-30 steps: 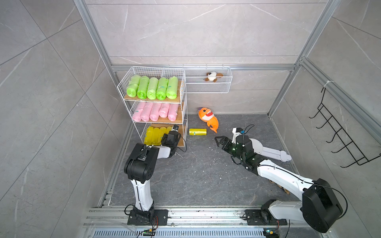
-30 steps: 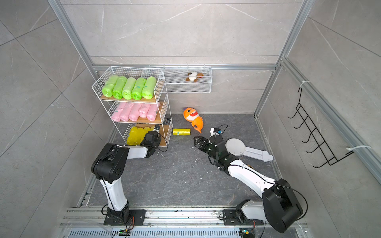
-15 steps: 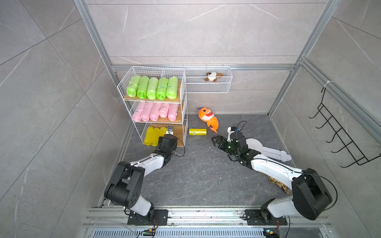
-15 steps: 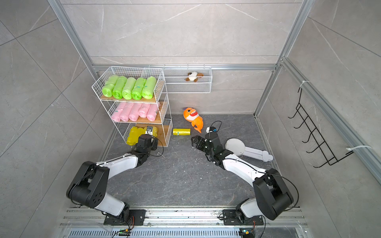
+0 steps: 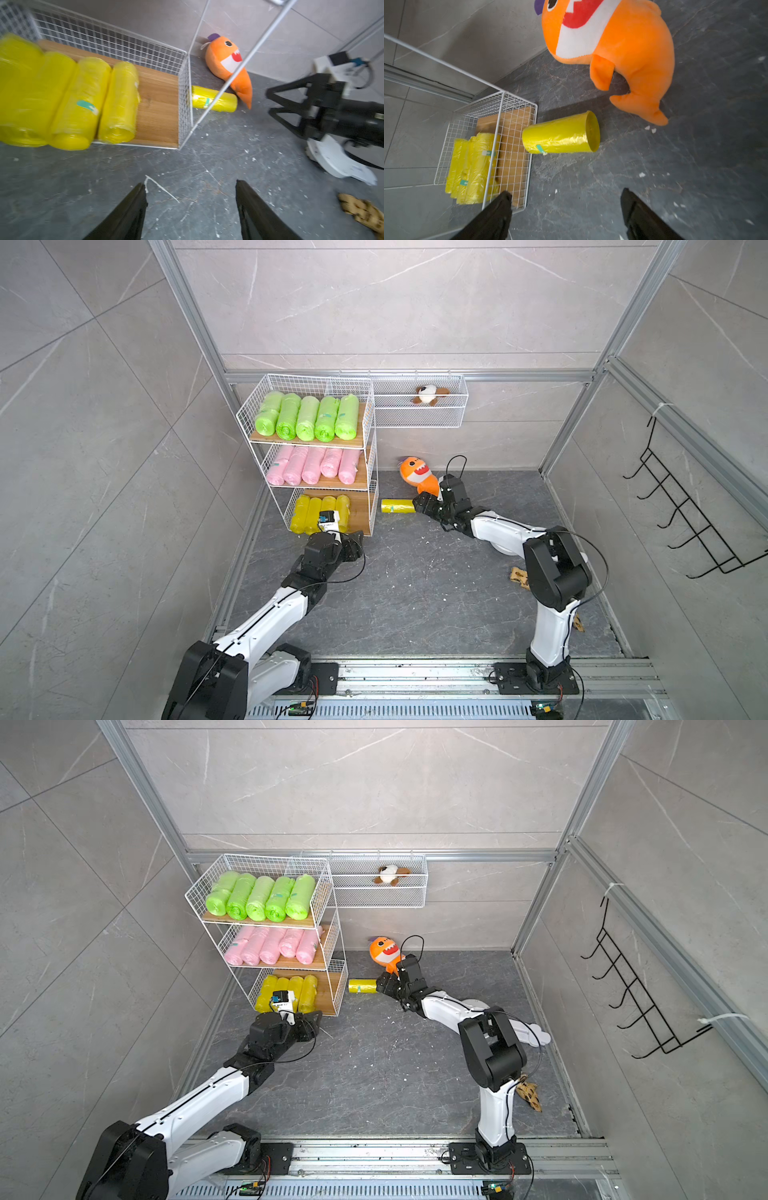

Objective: Sort the rolls of trash bags by color and place them on the shelf
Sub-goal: Pick up the roll of trash bags from the center of the board.

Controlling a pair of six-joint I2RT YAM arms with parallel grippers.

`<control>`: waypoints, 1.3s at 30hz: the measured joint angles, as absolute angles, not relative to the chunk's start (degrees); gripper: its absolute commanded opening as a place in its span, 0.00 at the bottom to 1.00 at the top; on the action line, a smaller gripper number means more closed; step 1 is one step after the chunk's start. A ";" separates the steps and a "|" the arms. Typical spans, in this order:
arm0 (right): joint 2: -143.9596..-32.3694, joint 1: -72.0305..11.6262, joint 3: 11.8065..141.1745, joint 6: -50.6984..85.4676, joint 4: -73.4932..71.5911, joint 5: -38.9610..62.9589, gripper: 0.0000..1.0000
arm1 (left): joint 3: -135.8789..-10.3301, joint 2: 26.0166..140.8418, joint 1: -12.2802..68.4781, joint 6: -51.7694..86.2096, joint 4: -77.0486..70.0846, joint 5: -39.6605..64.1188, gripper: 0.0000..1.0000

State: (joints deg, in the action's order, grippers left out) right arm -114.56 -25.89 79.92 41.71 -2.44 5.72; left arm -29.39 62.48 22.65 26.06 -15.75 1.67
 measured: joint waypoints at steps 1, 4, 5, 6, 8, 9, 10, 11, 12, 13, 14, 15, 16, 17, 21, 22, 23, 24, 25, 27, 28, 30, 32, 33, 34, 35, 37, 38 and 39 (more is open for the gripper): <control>-116.53 -25.67 82.30 41.71 -1.61 5.82 0.86 | -29.34 62.48 22.98 26.94 -15.81 2.92 0.71; -121.45 -25.04 88.14 41.76 -0.08 6.48 0.85 | -29.34 62.48 24.14 28.82 -15.88 5.28 0.70; -122.98 -24.86 89.97 41.78 0.47 6.68 0.84 | -29.34 62.48 24.51 29.23 -15.92 5.85 0.70; -124.20 -24.69 91.42 41.78 1.04 6.90 0.83 | -29.34 62.48 24.77 29.52 -15.88 6.20 0.70; -127.13 -24.27 95.07 41.85 2.33 7.38 0.81 | -29.34 62.59 25.21 30.06 -16.01 6.63 0.70; -128.35 -24.12 96.53 41.95 2.74 7.75 0.80 | -29.34 62.72 25.32 30.24 -16.14 6.70 0.70; -129.64 -23.94 98.15 41.98 3.33 8.21 0.80 | -29.34 62.96 25.43 30.39 -16.34 6.76 0.70; -130.85 -23.83 99.63 41.93 3.97 8.58 0.80 | -29.34 63.24 25.50 30.59 -16.47 6.83 0.70; -131.96 -23.70 101.14 41.89 4.67 8.86 0.80 | -29.34 63.51 25.54 30.70 -16.49 6.90 0.70; -133.05 -23.62 102.78 41.74 5.72 9.06 0.79 | -29.34 63.81 25.61 30.85 -16.56 7.14 0.70; -133.99 -23.57 104.27 41.54 6.68 9.28 0.79 | -29.34 64.12 25.82 30.94 -16.67 7.25 0.70; -134.67 -23.55 105.19 41.36 7.33 9.45 0.79 | -29.34 64.34 25.93 31.00 -16.69 7.35 0.70; -135.11 -23.55 105.97 41.23 8.23 9.74 0.79 | -29.34 64.60 26.13 31.07 -16.71 7.57 0.71; -135.35 -23.55 106.52 41.06 9.04 9.96 0.79 | -29.34 64.86 26.30 31.09 -16.73 7.68 0.71; -135.41 -23.88 107.66 40.05 11.09 10.04 0.79 | -29.34 66.02 26.76 31.09 -16.78 7.68 0.71; -135.61 -23.99 108.33 39.75 11.88 9.93 0.79 | -29.36 66.48 26.76 31.09 -16.78 7.70 0.71; -135.94 -24.08 109.32 39.35 12.75 9.91 0.79 | -29.43 66.92 26.85 31.09 -16.75 7.70 0.71; -136.40 -24.12 110.45 39.11 13.43 9.91 0.79 | -29.54 67.44 27.03 31.09 -16.75 7.70 0.71; -136.90 -24.14 111.57 38.92 13.91 9.91 0.79 | -29.67 67.88 27.11 31.09 -16.71 7.73 0.71; -138.23 -24.14 113.91 38.52 14.79 9.89 0.79 | -30.06 68.53 27.40 31.09 -16.75 7.73 0.71; -138.80 -24.14 114.89 38.28 15.40 9.89 0.78 | -30.26 68.77 27.51 31.09 -16.78 7.73 0.71; -140.14 -24.14 116.88 37.85 16.60 9.89 0.76 | -30.41 68.95 27.75 31.07 -16.78 7.75 0.71; -141.43 -24.14 118.61 37.47 17.41 9.91 0.72 | -30.41 68.95 27.83 31.07 -16.78 7.70 0.71; -142.04 -24.14 119.31 37.28 17.87 9.93 0.70 | -30.41 68.95 27.90 31.09 -16.78 7.70 0.71; -142.43 -24.14 119.77 37.06 18.26 9.93 0.67 | -30.41 68.95 27.94 31.09 -16.75 7.68 0.71; -142.80 -24.14 120.09 36.80 18.81 9.93 0.65 | -30.41 68.95 27.99 31.07 -16.78 7.68 0.71; -142.96 -24.14 120.14 36.16 19.51 9.96 0.58 | -30.41 68.95 27.99 31.07 -16.75 7.66 0.71; -142.98 -24.14 120.14 35.97 19.79 9.96 0.56 | -30.41 68.95 27.99 31.07 -16.75 7.64 0.71; -142.98 -24.14 120.14 35.64 19.94 9.98 0.53 | -30.41 68.95 27.99 31.07 -16.75 7.64 0.71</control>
